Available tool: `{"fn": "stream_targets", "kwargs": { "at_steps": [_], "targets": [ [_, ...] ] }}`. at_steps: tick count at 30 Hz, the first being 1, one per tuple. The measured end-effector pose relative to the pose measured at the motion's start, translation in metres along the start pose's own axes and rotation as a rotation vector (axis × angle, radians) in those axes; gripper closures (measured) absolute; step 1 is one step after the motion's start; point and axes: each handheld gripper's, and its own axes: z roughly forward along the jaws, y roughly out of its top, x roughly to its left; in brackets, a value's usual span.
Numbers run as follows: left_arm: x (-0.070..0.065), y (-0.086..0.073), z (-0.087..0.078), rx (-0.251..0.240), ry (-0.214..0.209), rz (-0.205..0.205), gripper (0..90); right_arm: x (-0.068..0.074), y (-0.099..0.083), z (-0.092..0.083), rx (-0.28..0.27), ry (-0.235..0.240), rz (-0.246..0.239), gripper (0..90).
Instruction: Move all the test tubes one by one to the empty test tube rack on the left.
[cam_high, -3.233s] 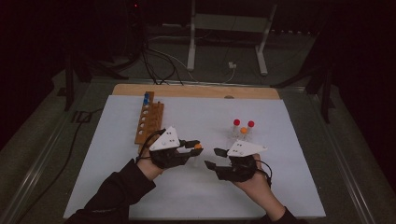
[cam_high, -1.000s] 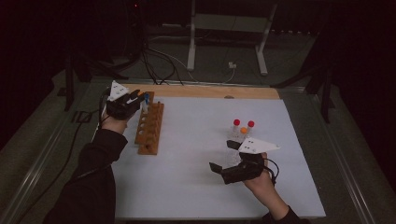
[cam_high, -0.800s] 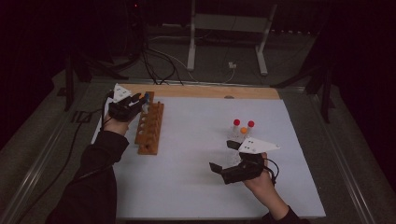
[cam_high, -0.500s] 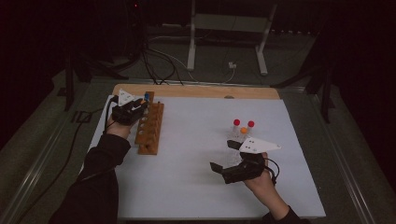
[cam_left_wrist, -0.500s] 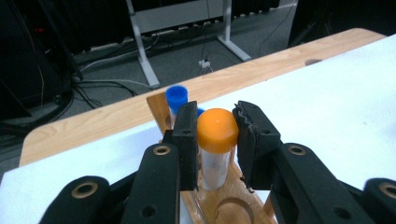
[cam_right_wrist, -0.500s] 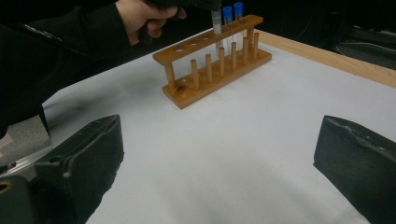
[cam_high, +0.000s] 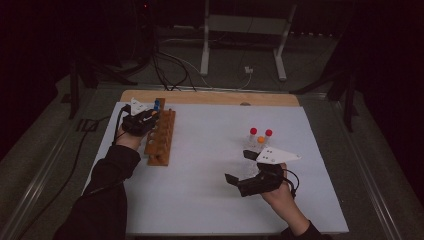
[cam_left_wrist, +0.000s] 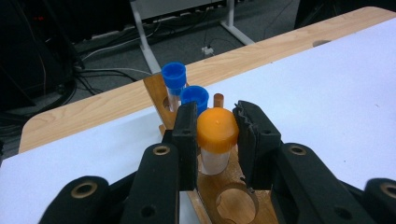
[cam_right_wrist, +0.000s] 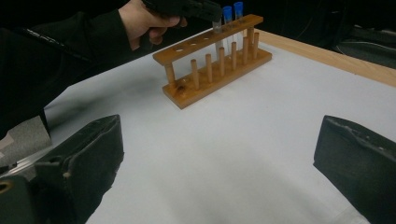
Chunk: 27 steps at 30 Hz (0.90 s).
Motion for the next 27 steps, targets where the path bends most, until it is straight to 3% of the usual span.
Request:
{"fn": "stream_targets", "kwargs": {
  "at_steps": [4,11,13,16,19,21,23,27],
  "targets": [
    [-0.002,0.001,-0.003,0.002,-0.021,0.001,66.7,-0.001,0.001,-0.001,-0.009,-0.003,0.003,1.4],
    [-0.012,0.008,-0.020,0.011,-0.034,0.016,30.2,-0.006,0.006,-0.009,-0.033,-0.038,-0.003,1.4],
    [-0.014,0.009,-0.027,0.010,-0.062,0.005,17.6,-0.011,0.008,-0.015,-0.047,-0.065,-0.008,1.4],
    [-0.019,0.010,-0.040,-0.006,-0.112,0.010,9.4,-0.020,0.012,-0.024,-0.069,-0.106,-0.004,1.4],
    [-0.025,0.007,-0.054,-0.031,-0.171,0.014,2.4,-0.032,0.013,-0.031,-0.071,-0.166,0.004,1.8],
    [-0.030,0.004,-0.064,-0.058,-0.184,0.017,2.2,-0.039,0.012,-0.036,-0.062,-0.204,0.014,7.0],
    [-0.036,0.000,-0.074,-0.083,-0.209,0.010,1.8,-0.049,0.010,-0.040,-0.053,-0.248,0.017,7.0],
    [-0.049,-0.009,-0.089,-0.098,-0.260,0.021,1.6,-0.064,0.005,-0.044,-0.026,-0.292,0.043,7.5]
  ]
}}
